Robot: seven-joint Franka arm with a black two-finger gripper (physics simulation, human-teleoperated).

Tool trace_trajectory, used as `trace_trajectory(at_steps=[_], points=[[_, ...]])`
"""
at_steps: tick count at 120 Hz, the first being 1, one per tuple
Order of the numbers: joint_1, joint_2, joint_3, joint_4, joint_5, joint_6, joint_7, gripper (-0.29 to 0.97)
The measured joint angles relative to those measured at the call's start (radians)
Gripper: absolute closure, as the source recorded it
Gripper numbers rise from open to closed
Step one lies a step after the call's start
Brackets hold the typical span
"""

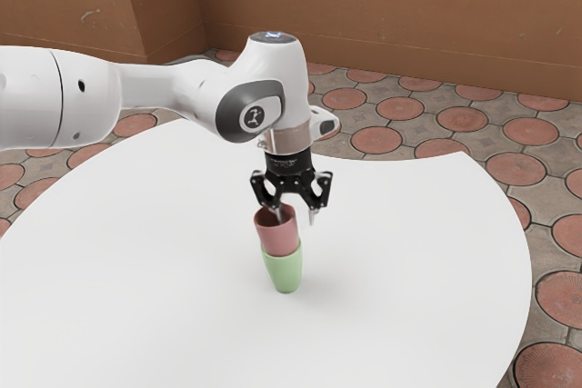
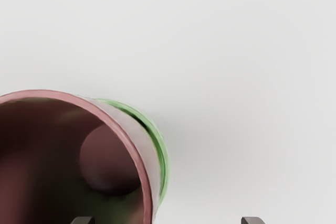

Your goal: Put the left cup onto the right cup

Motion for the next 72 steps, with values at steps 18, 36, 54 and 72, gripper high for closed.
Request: trace_trajectory(at_steps=[18,36,54,72], points=[[0.0,-0.003,0.0,-0.001,0.0,0.008,0.001,0.16],[0.0,-0.011,0.0,-0.001,0.0,0.012,0.002,0.08],[0.0,-0.03,0.0,-0.002,0.0,0.01,0.003,0.04],[0.0,-0.054,0.0,-0.001,-0.001,-0.001,0.009,0.02]])
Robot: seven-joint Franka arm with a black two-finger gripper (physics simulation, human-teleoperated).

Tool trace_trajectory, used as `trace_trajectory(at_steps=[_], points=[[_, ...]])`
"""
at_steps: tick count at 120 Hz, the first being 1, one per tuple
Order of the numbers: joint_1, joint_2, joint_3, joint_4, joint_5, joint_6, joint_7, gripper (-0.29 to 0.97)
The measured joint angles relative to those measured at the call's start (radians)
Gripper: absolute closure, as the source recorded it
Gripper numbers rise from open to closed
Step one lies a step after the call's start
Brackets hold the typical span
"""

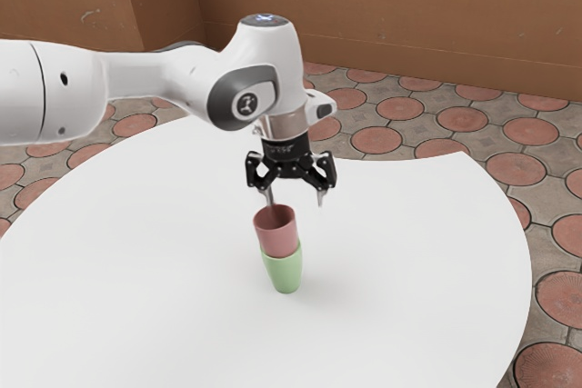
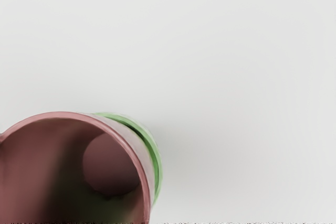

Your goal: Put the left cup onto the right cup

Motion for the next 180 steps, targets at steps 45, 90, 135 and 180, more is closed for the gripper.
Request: trace_trajectory(at_steps=[45,90,135,180], points=[[0.0,-0.044,0.004,0.041,0.0,-0.079,0.043,0.0],[0.001,-0.088,0.024,0.097,-0.002,-0.186,0.14,0.0],[-0.001,-0.143,0.106,0.175,-0.009,-0.317,0.29,0.0],[-0.002,-0.177,0.249,0.225,-0.043,-0.428,0.486,0.0]])
